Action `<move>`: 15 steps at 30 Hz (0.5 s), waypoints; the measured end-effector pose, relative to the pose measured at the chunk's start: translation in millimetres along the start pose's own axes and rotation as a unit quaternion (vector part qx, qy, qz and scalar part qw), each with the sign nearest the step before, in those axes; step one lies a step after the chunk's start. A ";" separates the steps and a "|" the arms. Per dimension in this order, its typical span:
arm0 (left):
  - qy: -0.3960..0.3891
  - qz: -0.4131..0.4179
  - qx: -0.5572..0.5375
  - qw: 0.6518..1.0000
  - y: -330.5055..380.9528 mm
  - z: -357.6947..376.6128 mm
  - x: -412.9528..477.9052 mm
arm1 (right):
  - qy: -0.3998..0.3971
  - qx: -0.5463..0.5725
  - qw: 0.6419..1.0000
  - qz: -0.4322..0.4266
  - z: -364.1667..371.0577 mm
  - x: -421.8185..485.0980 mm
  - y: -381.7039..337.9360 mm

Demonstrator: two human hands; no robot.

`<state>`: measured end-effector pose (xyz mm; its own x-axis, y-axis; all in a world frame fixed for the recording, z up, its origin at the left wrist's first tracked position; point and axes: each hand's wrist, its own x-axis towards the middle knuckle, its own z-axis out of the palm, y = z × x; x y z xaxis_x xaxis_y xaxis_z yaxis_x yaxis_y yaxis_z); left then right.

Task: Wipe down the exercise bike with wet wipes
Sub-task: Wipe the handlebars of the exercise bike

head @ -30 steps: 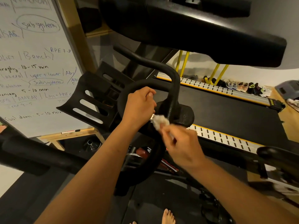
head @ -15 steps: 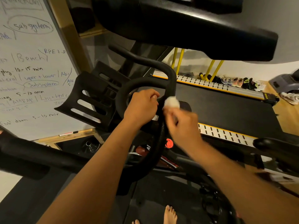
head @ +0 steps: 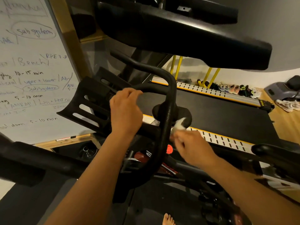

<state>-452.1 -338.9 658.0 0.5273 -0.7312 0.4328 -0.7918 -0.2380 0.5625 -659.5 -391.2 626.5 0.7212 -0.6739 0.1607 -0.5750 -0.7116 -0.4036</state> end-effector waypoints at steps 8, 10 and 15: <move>0.035 -0.285 -0.249 0.925 -23.6 -11.7 -3.6 | 0.109 0.070 0.991 -0.011 -56.0 78.9 -8.0; 0.028 -0.286 -0.250 0.925 -25.7 -14.7 -4.4 | -0.016 -0.049 0.997 -0.055 -51.8 110.7 -15.2; 0.029 -0.266 -0.241 0.933 -30.2 -13.3 -6.9 | -0.099 -0.142 0.984 0.039 -41.3 156.8 -26.0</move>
<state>-427.7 -318.2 647.4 0.8325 -0.5530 0.0319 -0.1902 -0.2314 0.9541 -547.3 -486.5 699.5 0.7156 -0.6966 -0.0509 -0.6960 -0.7051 -0.1355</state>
